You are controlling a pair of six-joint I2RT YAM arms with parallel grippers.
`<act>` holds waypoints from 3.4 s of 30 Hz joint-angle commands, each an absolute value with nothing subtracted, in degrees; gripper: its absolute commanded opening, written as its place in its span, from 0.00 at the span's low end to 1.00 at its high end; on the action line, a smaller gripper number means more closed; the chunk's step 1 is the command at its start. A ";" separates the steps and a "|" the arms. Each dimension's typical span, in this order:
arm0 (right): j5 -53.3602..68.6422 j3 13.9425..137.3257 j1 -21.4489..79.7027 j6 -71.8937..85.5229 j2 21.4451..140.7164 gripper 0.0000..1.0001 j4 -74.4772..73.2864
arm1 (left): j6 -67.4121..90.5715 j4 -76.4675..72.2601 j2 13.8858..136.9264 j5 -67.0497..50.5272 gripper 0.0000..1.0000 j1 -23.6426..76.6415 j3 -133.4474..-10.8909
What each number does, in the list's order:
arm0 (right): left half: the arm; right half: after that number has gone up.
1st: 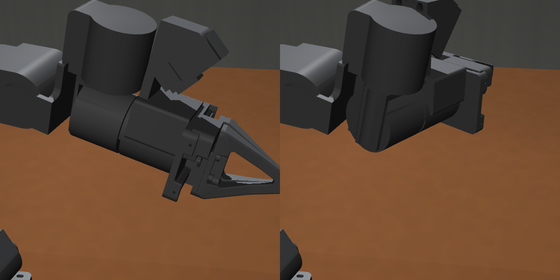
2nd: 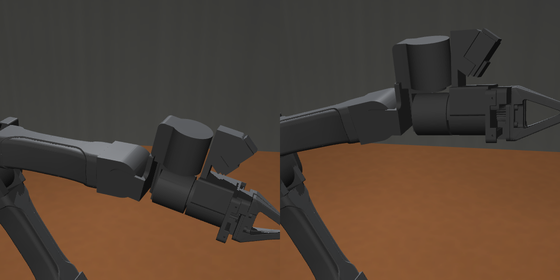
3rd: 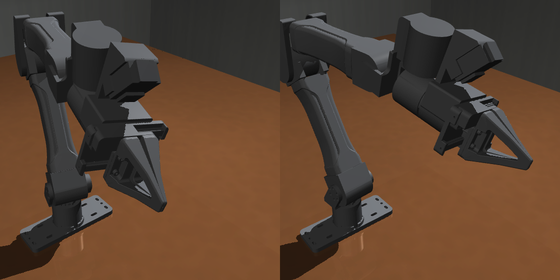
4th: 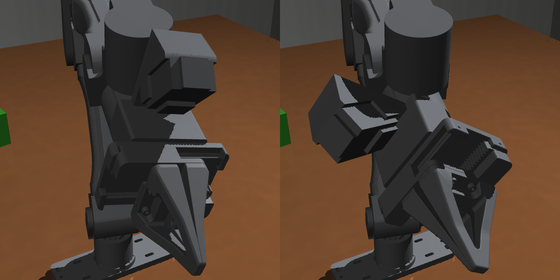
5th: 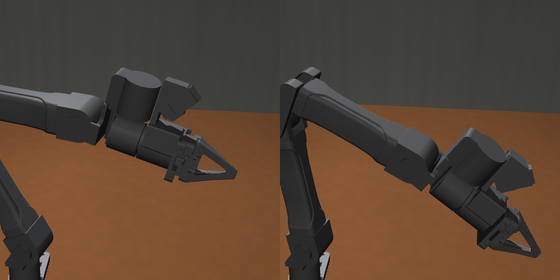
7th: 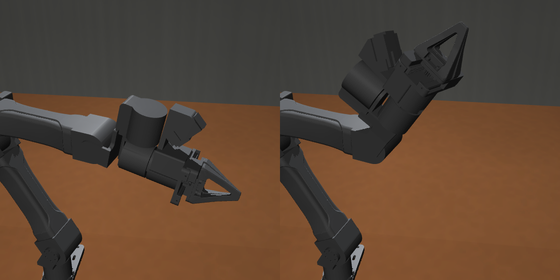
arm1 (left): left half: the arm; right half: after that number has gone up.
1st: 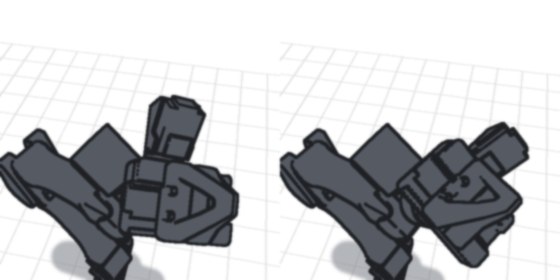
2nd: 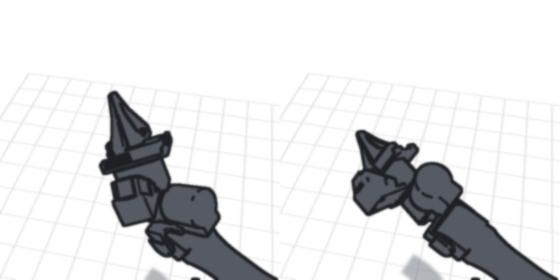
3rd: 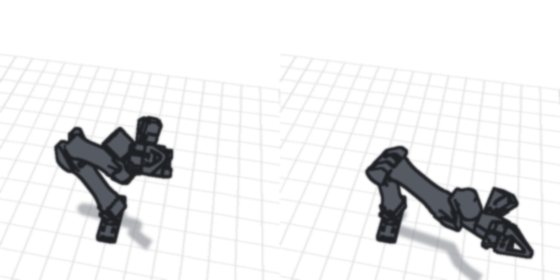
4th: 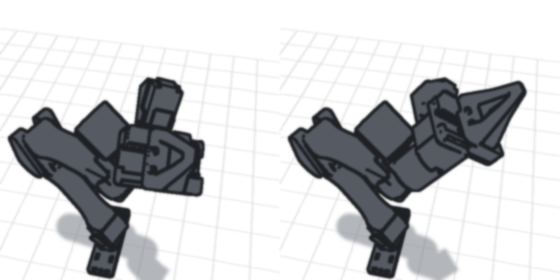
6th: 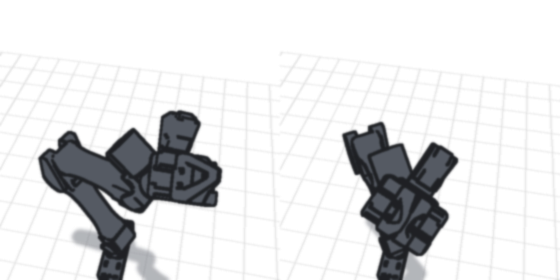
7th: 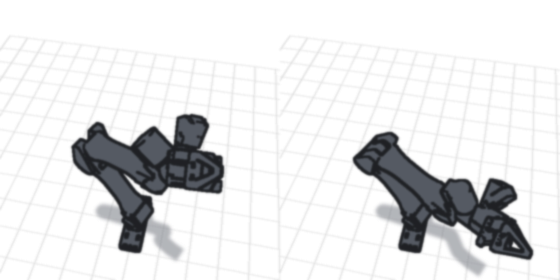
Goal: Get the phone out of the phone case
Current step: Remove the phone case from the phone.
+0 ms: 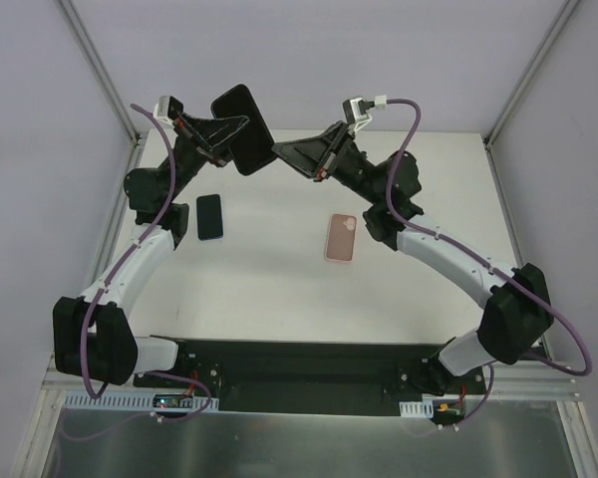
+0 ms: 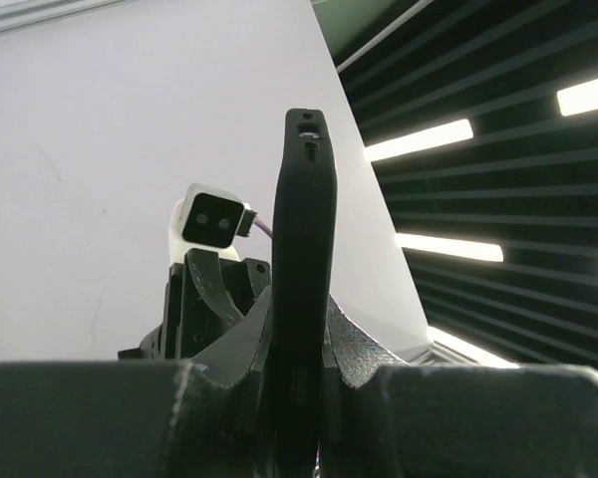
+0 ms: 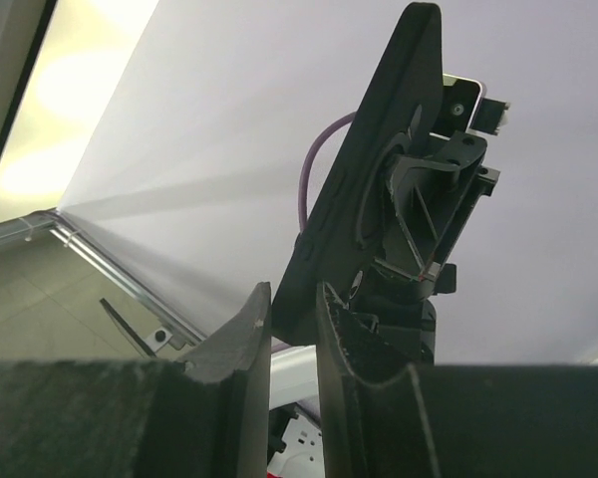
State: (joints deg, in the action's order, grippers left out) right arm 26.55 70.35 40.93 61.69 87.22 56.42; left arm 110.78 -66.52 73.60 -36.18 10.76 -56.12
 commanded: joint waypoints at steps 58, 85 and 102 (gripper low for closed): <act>31.55 66.01 39.99 75.41 113.02 0.01 70.40 | 125.33 -93.52 69.52 -32.43 0.00 13.27 -67.50; 36.20 45.88 34.63 66.18 98.97 0.09 66.44 | 108.29 -85.10 68.29 -49.47 0.00 13.27 -45.72; 35.17 41.65 31.29 46.08 86.41 0.45 37.22 | 104.94 -86.66 72.51 -55.11 0.00 13.27 -37.44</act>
